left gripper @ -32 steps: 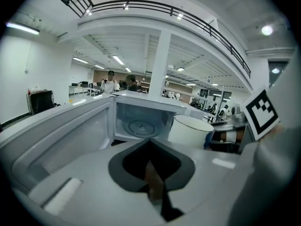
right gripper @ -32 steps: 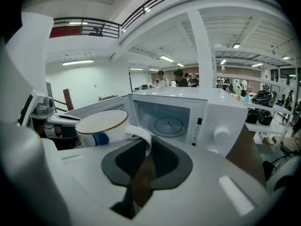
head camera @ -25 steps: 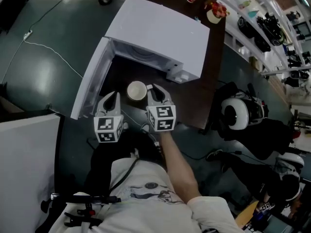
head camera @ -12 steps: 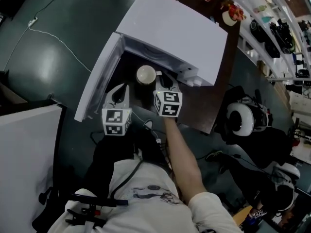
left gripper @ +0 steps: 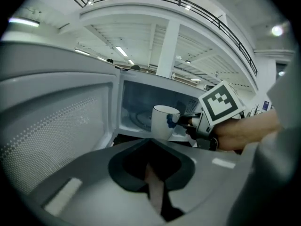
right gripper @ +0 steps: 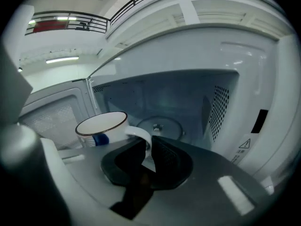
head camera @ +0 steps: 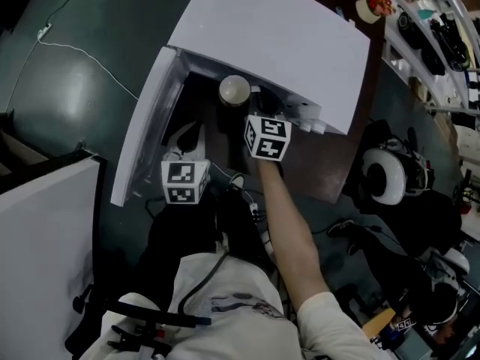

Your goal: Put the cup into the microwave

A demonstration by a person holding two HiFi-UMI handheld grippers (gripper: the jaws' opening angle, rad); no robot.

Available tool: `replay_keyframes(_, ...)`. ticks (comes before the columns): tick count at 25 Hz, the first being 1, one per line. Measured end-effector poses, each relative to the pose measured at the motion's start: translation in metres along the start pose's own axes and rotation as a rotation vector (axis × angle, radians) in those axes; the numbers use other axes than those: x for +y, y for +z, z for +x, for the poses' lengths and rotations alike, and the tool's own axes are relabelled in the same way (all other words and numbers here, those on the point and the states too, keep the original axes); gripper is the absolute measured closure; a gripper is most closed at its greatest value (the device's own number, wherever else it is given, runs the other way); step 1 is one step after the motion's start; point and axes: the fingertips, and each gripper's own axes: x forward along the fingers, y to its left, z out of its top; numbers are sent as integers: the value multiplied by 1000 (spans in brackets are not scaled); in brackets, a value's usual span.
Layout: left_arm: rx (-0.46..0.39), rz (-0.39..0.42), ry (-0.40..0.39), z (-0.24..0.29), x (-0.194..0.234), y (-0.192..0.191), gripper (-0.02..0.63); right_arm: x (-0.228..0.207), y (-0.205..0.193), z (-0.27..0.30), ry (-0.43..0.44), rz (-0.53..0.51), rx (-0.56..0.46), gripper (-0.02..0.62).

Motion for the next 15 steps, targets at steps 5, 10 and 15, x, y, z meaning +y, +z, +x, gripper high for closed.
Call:
replay_keyframes(5,22,-4,-21,7,-3,-9,609,-17,7,19,-60,45,-35,554)
replay_keyframes(10,43,-21,-28,3,-6,-20,609,-27,16,35,-91,82,-68,554)
replay_keyframes(15,52,-11,-31,-2,-8,-26,609,-41,27,47,-140,132,-118,554)
